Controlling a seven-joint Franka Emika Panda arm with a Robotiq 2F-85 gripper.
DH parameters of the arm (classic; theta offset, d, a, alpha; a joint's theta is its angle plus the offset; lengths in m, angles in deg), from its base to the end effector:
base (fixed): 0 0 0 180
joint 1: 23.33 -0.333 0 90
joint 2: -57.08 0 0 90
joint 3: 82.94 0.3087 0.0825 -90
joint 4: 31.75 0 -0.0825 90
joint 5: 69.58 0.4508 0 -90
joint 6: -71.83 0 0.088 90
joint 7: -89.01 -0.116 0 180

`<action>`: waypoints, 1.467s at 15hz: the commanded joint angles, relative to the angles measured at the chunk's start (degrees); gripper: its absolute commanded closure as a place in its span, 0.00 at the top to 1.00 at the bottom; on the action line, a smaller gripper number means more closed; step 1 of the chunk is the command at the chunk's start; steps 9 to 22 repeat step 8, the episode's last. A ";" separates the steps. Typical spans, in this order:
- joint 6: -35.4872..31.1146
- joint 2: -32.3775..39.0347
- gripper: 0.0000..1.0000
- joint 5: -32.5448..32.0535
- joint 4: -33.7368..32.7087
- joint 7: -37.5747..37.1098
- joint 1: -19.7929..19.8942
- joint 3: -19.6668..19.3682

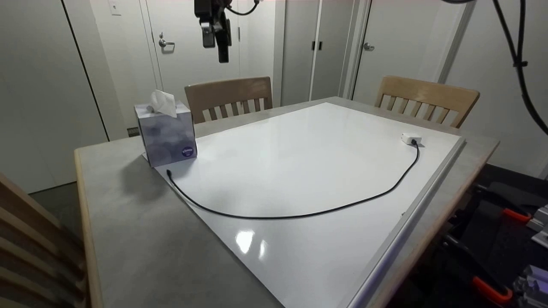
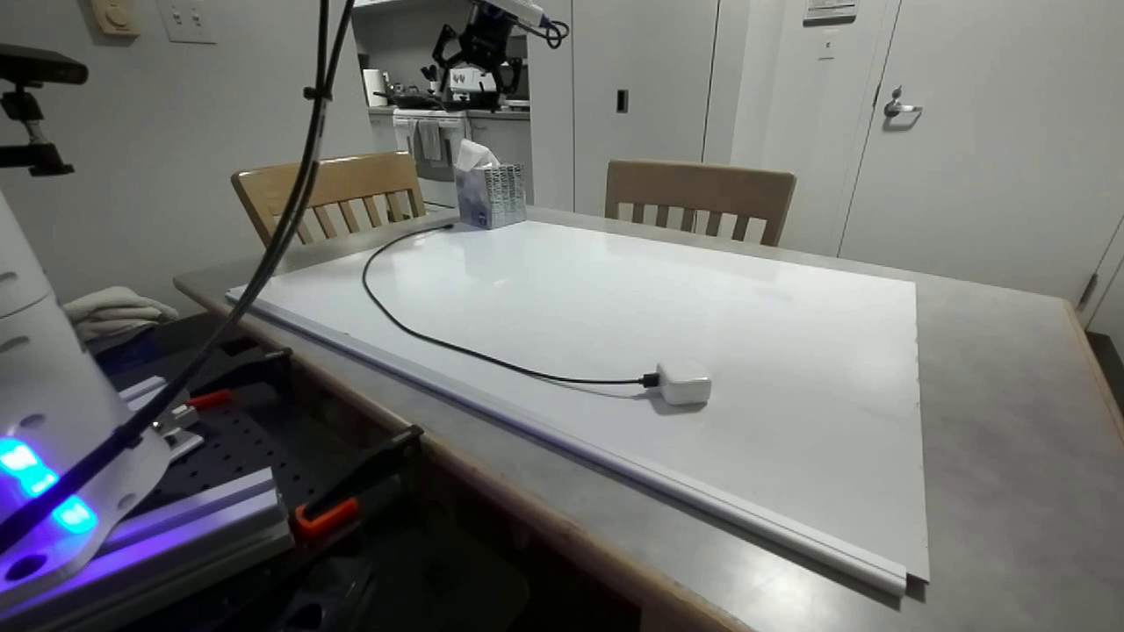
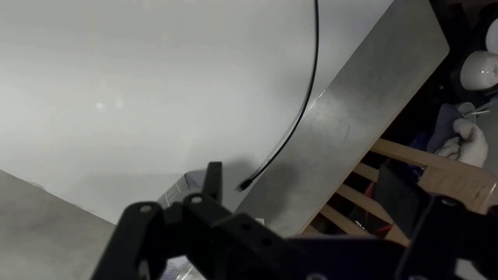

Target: Unwind the phone charger

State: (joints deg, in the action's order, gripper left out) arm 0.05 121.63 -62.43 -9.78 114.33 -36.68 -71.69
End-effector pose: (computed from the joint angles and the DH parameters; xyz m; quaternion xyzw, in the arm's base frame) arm 0.7705 0.2641 0.3759 -0.9025 -0.3852 0.1133 0.1558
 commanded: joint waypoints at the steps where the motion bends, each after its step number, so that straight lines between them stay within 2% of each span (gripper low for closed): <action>1: 4.54 -4.08 1.00 -0.49 2.77 -8.81 -0.21 -1.17; 4: 7.44 -5.15 1.00 -0.26 2.58 -14.85 0.17 -1.12; 8: 7.81 -5.01 1.00 -1.54 1.64 -18.57 -0.08 -1.98; 22: 7.81 -5.01 1.00 -1.54 1.64 -18.57 -0.08 -1.98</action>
